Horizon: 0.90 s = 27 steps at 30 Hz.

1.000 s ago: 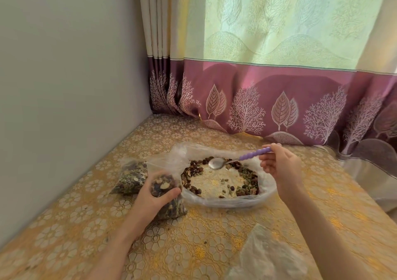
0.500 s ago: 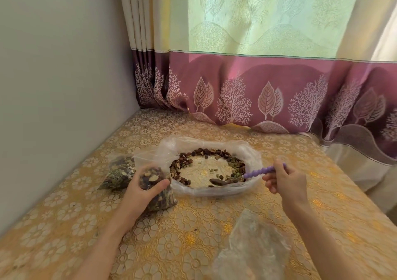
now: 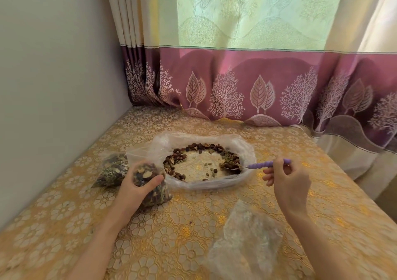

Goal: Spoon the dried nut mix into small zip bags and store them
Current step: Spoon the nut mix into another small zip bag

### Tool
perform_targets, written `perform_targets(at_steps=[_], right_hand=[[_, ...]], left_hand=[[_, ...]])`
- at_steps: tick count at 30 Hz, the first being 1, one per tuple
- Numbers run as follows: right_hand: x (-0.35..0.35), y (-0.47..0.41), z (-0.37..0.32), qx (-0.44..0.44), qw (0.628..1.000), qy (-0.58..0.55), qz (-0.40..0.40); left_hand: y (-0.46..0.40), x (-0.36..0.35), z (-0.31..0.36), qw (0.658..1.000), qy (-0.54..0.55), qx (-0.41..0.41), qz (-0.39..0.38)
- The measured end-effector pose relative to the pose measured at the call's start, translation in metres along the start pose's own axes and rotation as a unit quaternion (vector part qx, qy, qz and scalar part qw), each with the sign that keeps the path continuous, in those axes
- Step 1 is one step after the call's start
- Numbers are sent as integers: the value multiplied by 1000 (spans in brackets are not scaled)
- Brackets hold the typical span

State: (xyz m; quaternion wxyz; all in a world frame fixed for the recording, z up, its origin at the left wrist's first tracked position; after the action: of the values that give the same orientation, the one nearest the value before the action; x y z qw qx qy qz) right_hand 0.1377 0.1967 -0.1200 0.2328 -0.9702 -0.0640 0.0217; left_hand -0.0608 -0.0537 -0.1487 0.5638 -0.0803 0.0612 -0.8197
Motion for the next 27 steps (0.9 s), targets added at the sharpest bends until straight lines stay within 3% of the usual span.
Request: perform_targets(at_steps=[7, 13, 17, 27], right_hand=[[-4, 9, 9, 2, 1000, -7, -12], [-7, 7, 19, -136, 987, -75, -32], [-7, 7, 21, -181, 977, -108, -35], [-21, 1, -10, -177, 969, -160, -62]], left_hand=[[1, -1, 2, 1000, 8, 4, 5], [2, 0, 2, 1000, -1, 0, -5], [3, -1, 3, 1000, -3, -1, -5], [5, -2, 7, 1000, -13, -5, -17]])
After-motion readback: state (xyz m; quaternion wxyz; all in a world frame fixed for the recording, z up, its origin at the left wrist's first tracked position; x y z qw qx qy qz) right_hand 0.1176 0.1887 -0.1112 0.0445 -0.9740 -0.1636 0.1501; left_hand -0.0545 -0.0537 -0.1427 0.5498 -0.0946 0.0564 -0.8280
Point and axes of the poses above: each hand's wrist, its own y-axis away from the middle knuckle, its own x-axis out of the back of the hand, z = x × y, the point moved 1 cm from there along -y, towards the middle knuckle, and after that the axes turned 8 degrees about z, right-handed, at the moved point
